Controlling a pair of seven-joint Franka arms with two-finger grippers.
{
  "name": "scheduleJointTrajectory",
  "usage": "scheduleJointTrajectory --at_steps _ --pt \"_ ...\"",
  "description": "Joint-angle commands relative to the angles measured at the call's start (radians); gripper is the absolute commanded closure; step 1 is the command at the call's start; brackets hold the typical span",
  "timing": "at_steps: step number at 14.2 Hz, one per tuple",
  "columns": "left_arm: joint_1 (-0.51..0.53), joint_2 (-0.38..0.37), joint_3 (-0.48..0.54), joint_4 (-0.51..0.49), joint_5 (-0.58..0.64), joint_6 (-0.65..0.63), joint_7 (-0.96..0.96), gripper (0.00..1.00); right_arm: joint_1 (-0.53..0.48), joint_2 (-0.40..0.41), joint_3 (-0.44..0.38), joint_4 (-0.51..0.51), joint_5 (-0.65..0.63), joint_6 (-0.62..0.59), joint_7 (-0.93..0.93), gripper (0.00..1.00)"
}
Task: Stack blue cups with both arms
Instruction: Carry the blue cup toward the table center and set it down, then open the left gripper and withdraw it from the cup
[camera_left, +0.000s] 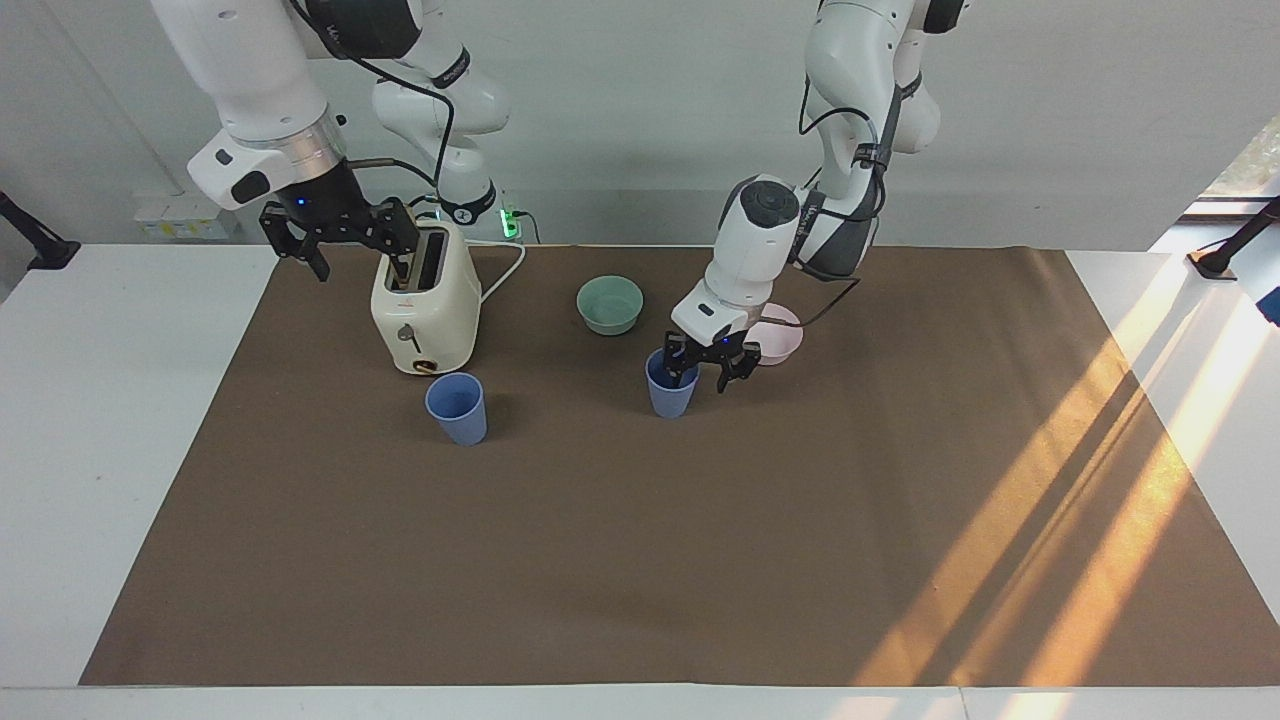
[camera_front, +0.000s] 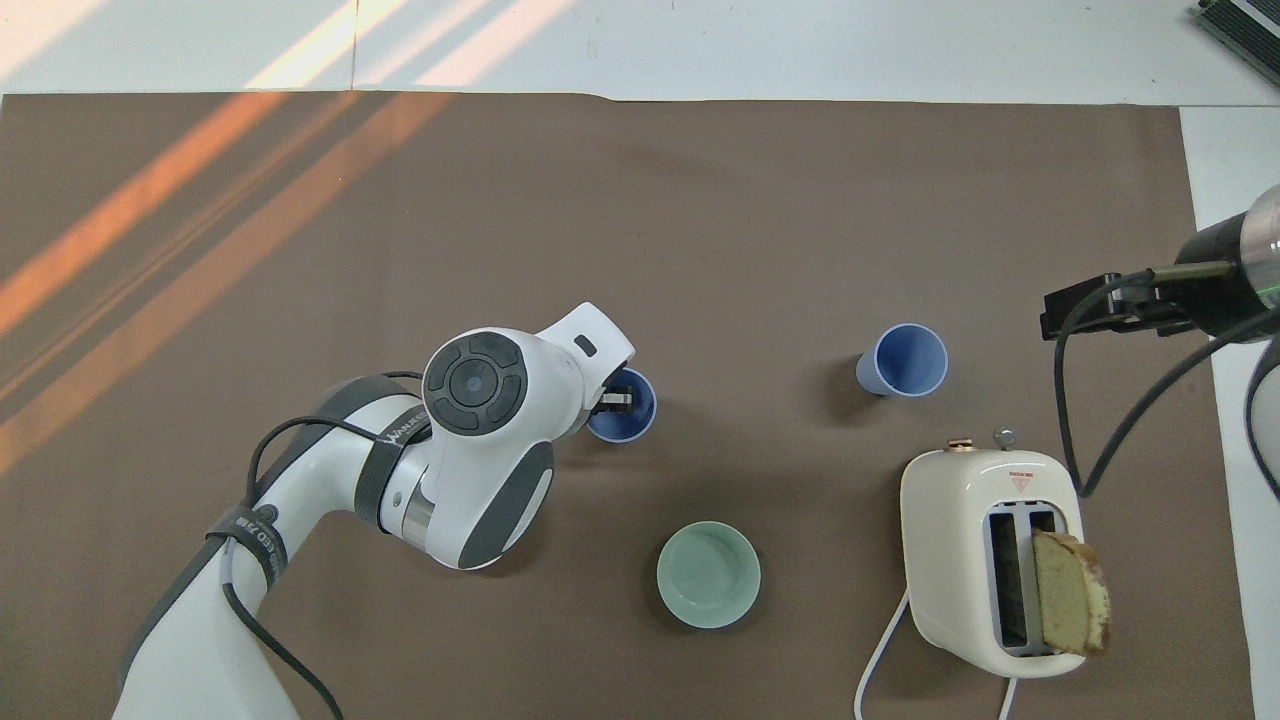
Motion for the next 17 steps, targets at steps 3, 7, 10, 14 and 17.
scheduleJointTrajectory --at_steps 3,7,10,14,17 --pt "0.137 -0.114 0.017 -0.001 0.000 -0.132 0.158 0.00 -0.004 -0.005 -0.002 -0.004 0.001 0.007 -0.025 0.00" --pt "0.312 -0.201 0.017 0.003 0.020 -0.244 0.396 0.00 -0.005 -0.002 0.000 -0.003 0.004 0.021 -0.028 0.00" --pt "0.439 -0.197 0.015 0.119 0.080 -0.317 0.536 0.00 0.000 -0.018 0.001 -0.061 0.004 0.058 -0.031 0.00" --pt "0.542 -0.151 0.017 0.332 0.084 -0.553 0.645 0.00 -0.008 -0.008 0.000 -0.235 0.004 0.227 -0.020 0.00" --pt "0.550 -0.135 0.017 0.388 0.136 -0.592 0.645 0.00 -0.014 0.066 0.000 -0.343 0.004 0.382 -0.017 0.00"
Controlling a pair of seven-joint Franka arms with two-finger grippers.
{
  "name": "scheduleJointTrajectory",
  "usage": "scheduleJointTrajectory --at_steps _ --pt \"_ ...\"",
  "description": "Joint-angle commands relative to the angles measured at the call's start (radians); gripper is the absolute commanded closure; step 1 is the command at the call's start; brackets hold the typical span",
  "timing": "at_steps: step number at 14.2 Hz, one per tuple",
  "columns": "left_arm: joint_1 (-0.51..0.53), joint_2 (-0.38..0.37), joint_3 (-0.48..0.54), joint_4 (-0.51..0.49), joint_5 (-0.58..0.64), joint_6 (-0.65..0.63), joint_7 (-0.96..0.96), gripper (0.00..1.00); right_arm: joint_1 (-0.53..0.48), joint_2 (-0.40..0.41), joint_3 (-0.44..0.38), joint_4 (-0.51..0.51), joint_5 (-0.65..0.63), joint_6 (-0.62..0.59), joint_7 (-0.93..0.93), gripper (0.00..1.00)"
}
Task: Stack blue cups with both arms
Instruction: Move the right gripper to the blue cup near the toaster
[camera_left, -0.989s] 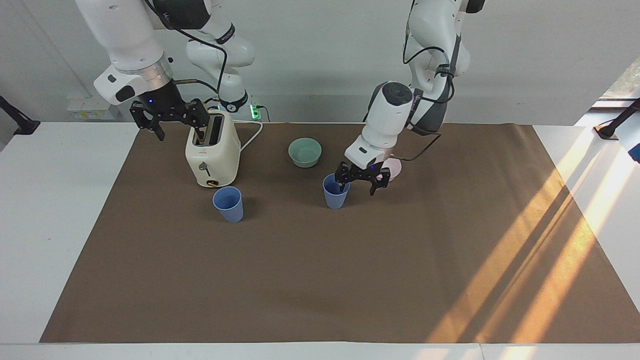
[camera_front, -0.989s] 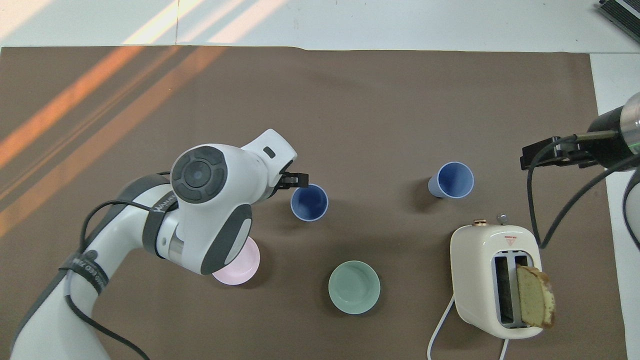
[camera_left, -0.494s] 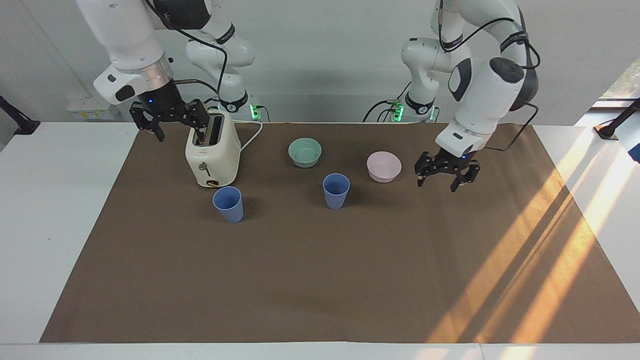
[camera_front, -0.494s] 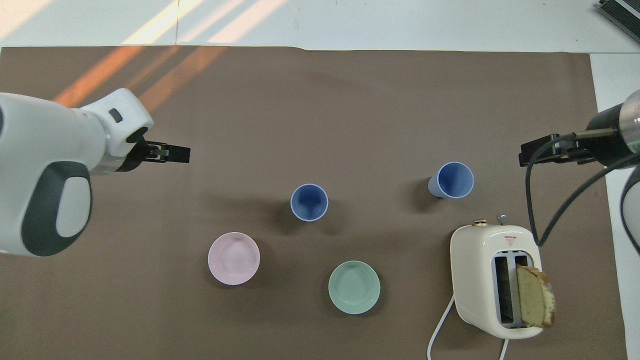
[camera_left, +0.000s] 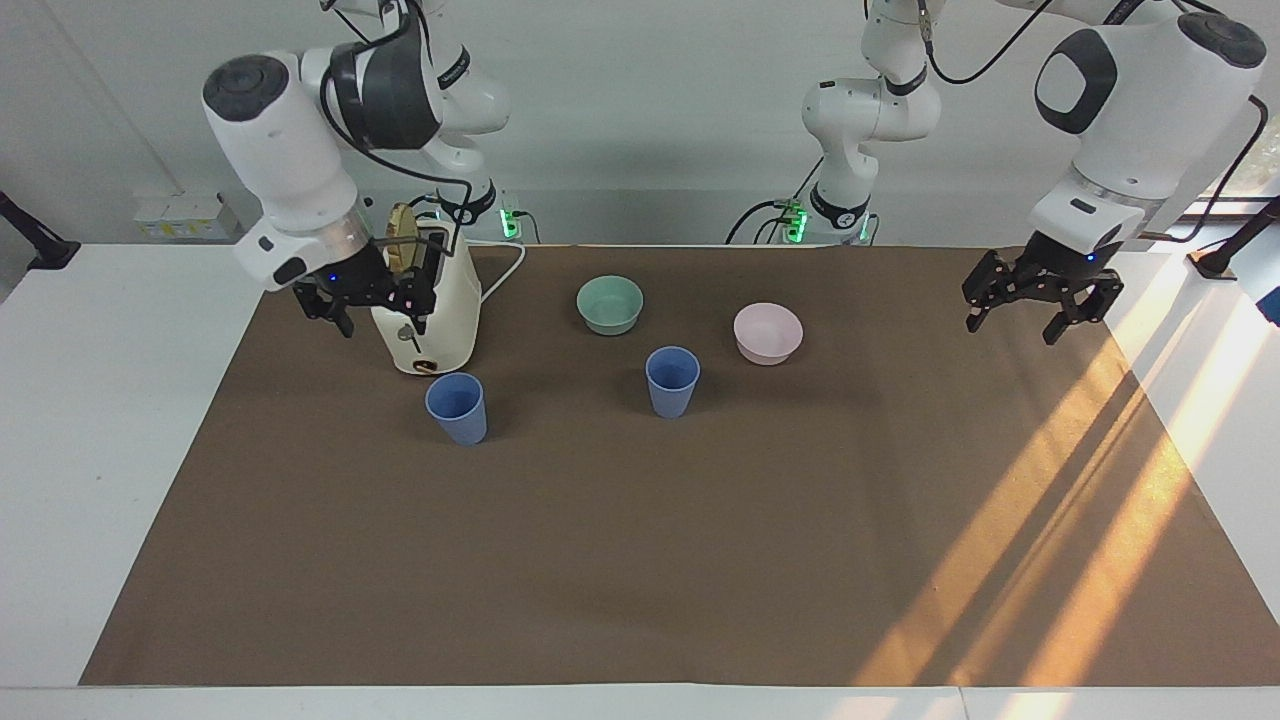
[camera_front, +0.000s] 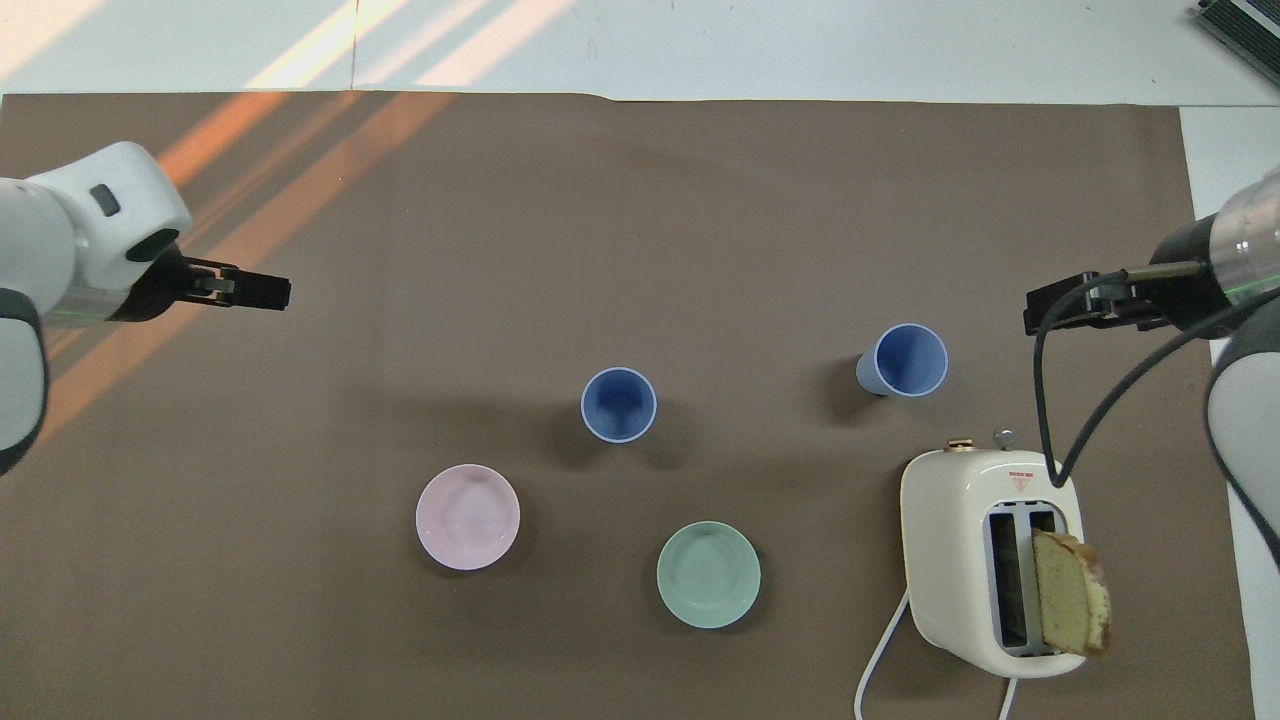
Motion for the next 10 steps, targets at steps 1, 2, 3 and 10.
scheduleJointTrajectory --at_steps 1,2,3,10 --pt "0.015 0.044 -0.014 0.066 0.036 -0.039 0.006 0.00 -0.003 0.042 0.004 -0.090 0.004 0.134 -0.008 0.00" --pt "0.015 0.044 -0.014 0.066 0.028 -0.038 0.004 0.00 -0.001 0.070 0.002 -0.101 0.004 0.174 -0.004 0.00" --pt "0.015 0.044 -0.012 0.066 0.027 -0.036 0.001 0.00 -0.003 0.096 0.004 -0.113 0.004 0.200 0.002 0.00" --pt "0.035 0.033 -0.012 0.043 0.004 -0.035 -0.003 0.00 -0.001 0.122 0.004 -0.188 0.004 0.254 -0.004 0.04"
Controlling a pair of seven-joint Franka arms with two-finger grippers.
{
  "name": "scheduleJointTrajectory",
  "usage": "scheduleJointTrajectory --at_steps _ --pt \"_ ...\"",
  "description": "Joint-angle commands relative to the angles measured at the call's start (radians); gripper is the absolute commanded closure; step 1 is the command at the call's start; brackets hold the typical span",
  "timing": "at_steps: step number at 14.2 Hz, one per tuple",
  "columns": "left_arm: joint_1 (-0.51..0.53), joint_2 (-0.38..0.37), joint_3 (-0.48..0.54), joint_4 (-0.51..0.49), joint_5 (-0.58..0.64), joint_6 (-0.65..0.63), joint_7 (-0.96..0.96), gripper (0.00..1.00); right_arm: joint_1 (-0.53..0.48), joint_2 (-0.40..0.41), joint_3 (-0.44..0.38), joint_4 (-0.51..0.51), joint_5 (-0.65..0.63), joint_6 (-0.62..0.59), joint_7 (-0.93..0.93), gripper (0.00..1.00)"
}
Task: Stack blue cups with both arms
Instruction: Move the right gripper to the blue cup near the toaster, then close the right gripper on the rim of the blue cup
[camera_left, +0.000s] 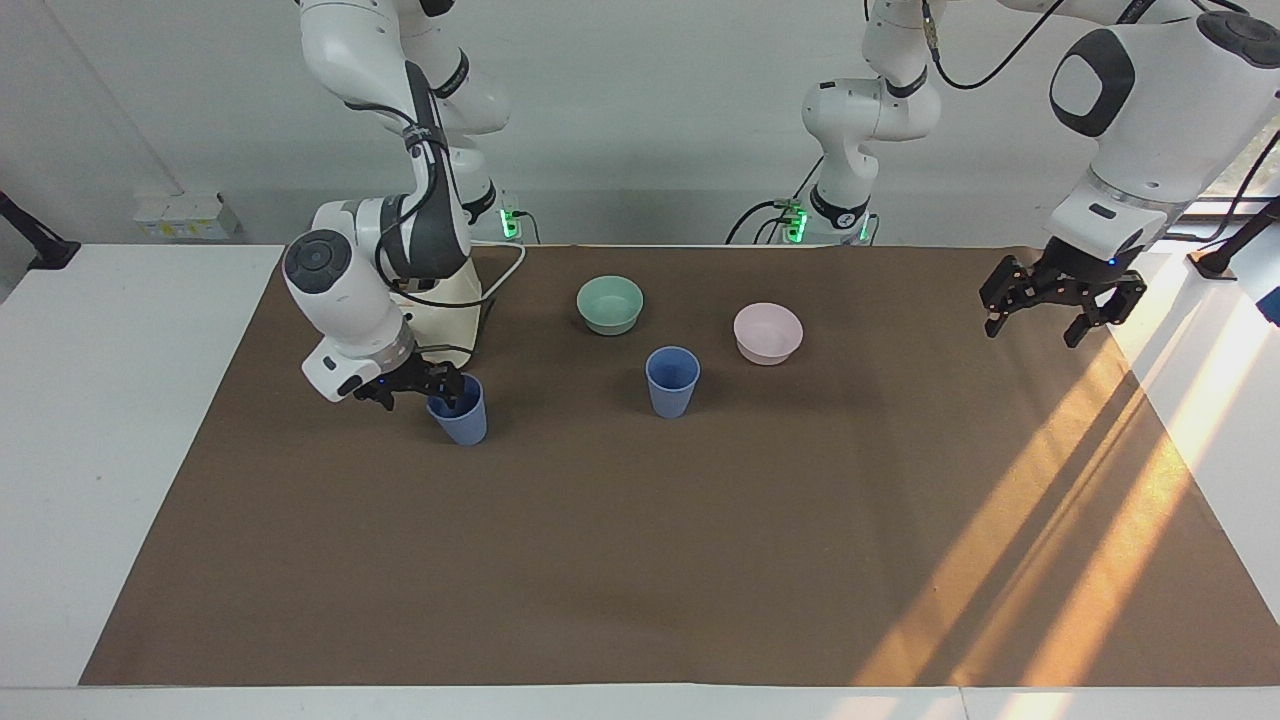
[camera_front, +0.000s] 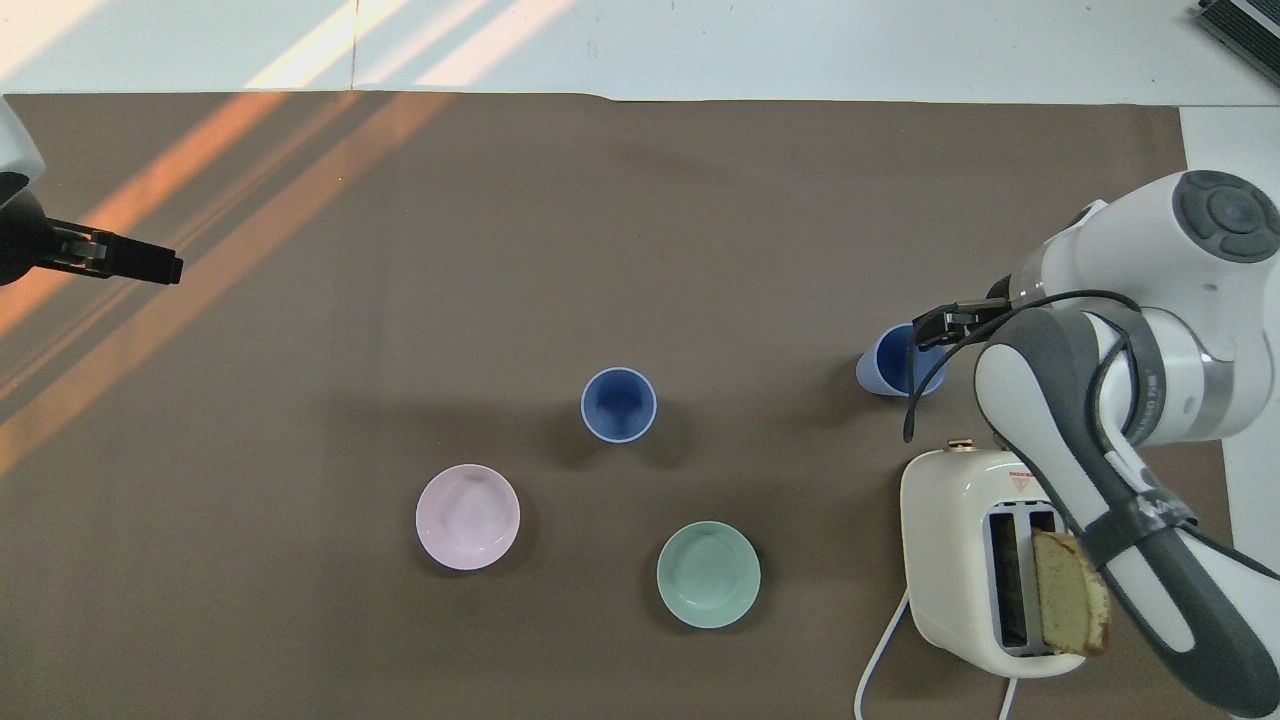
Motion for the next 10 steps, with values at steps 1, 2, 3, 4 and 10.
scheduleJointTrajectory --at_steps 1,2,3,4,10 --pt "0.021 0.000 -0.011 0.004 -0.007 -0.021 -0.002 0.00 -0.002 -0.023 0.003 -0.035 0.003 0.024 -0.008 0.68" --pt "0.021 0.000 -0.011 0.004 -0.007 -0.017 -0.004 0.00 -0.002 -0.023 0.006 -0.035 0.003 0.021 -0.012 1.00" --pt "0.021 0.000 -0.011 0.004 -0.009 -0.012 -0.006 0.00 -0.002 -0.023 0.008 -0.032 0.002 0.021 -0.024 1.00" --pt "0.021 0.002 -0.011 0.004 -0.009 -0.010 -0.007 0.00 -0.001 -0.023 0.011 -0.029 0.002 0.021 -0.032 1.00" --pt "0.022 0.011 -0.011 0.021 -0.024 -0.010 -0.025 0.00 -0.001 -0.020 0.019 0.022 0.011 -0.025 -0.029 1.00"
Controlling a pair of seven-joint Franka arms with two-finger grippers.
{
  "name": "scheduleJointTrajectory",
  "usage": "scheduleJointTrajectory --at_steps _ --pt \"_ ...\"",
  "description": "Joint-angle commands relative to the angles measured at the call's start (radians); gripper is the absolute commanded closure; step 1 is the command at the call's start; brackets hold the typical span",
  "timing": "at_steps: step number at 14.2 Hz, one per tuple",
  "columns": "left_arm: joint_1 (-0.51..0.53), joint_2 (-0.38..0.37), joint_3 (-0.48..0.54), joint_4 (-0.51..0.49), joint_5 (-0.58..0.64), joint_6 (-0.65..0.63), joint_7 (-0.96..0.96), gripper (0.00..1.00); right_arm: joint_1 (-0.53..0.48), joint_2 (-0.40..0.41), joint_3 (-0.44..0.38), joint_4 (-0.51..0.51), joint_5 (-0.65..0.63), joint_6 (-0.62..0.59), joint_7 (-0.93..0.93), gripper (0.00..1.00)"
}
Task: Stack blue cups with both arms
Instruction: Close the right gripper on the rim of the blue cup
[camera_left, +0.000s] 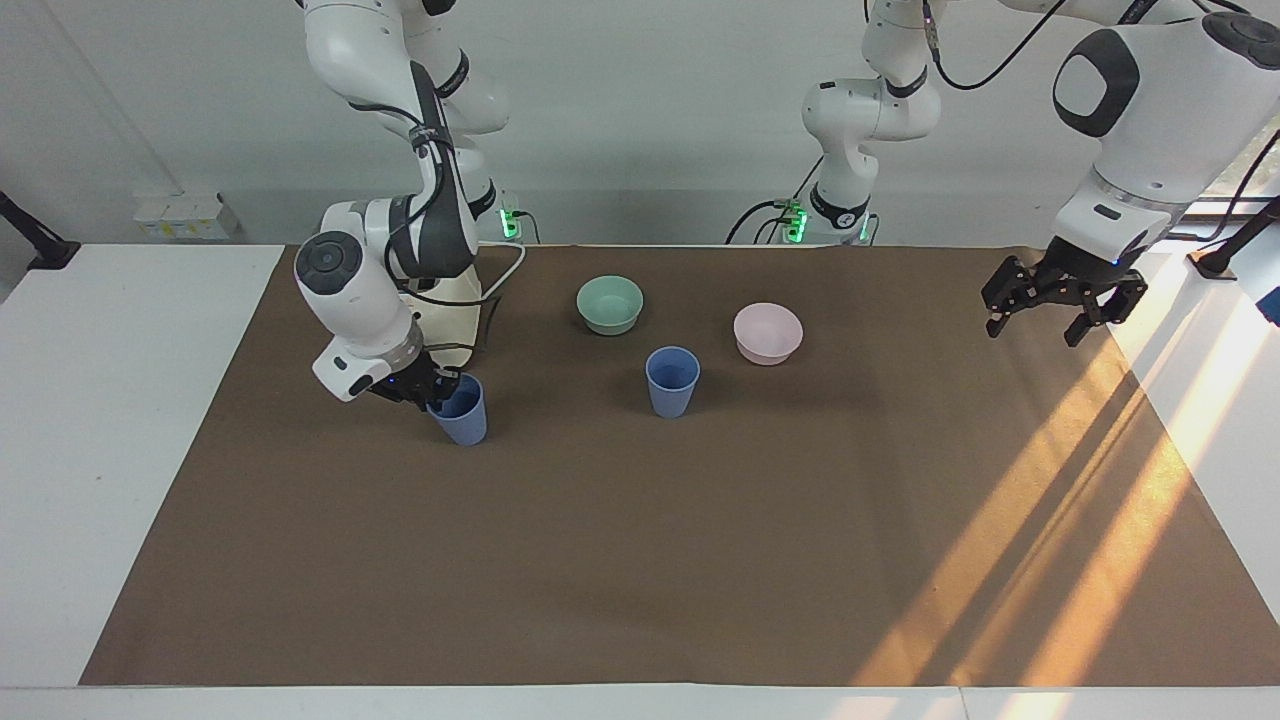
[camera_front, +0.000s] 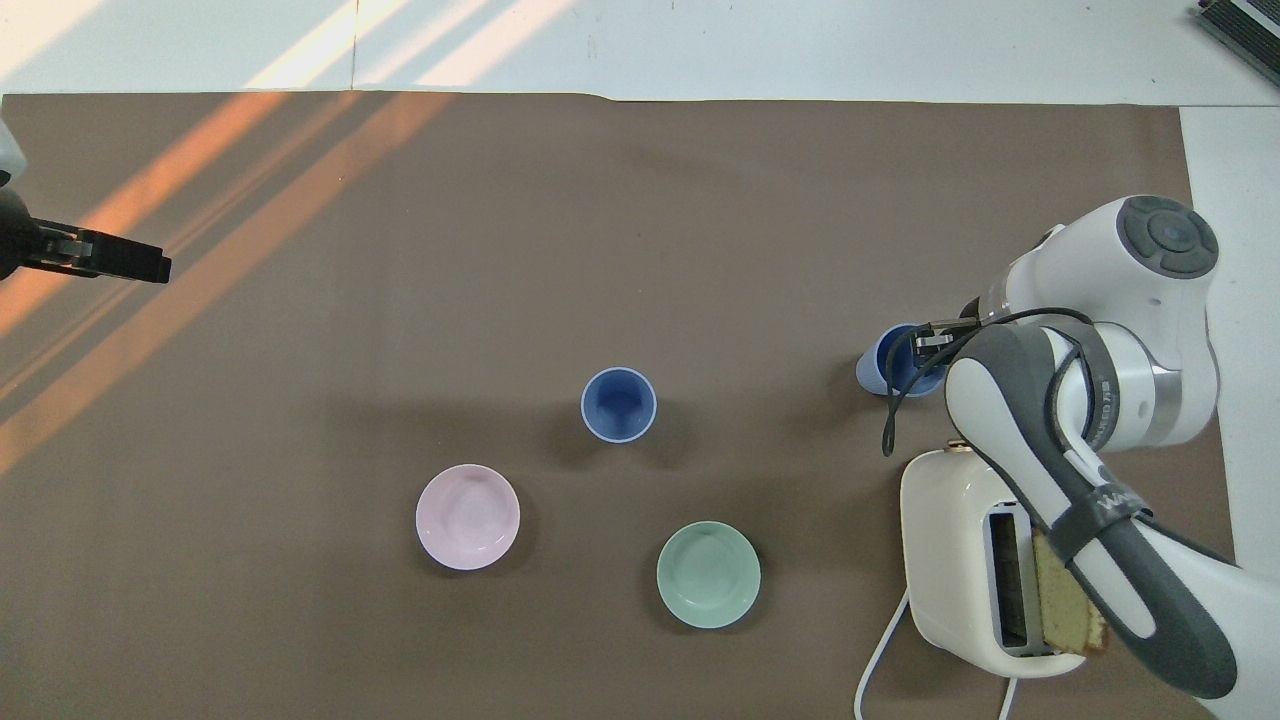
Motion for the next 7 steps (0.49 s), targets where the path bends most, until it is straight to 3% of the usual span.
scheduleJointTrajectory --at_steps 1,5,7 --pt "0.016 0.013 -0.011 0.022 -0.012 -0.007 -0.009 0.00 -0.005 -0.017 0.025 0.068 0.010 -0.078 -0.016 1.00" --pt "0.015 0.008 -0.011 0.011 -0.010 -0.013 0.005 0.00 -0.001 -0.023 0.042 0.275 0.078 -0.284 0.126 1.00" --pt "0.013 0.002 -0.011 0.005 -0.010 -0.021 0.006 0.00 0.037 -0.029 0.070 0.334 0.076 -0.309 0.152 1.00"
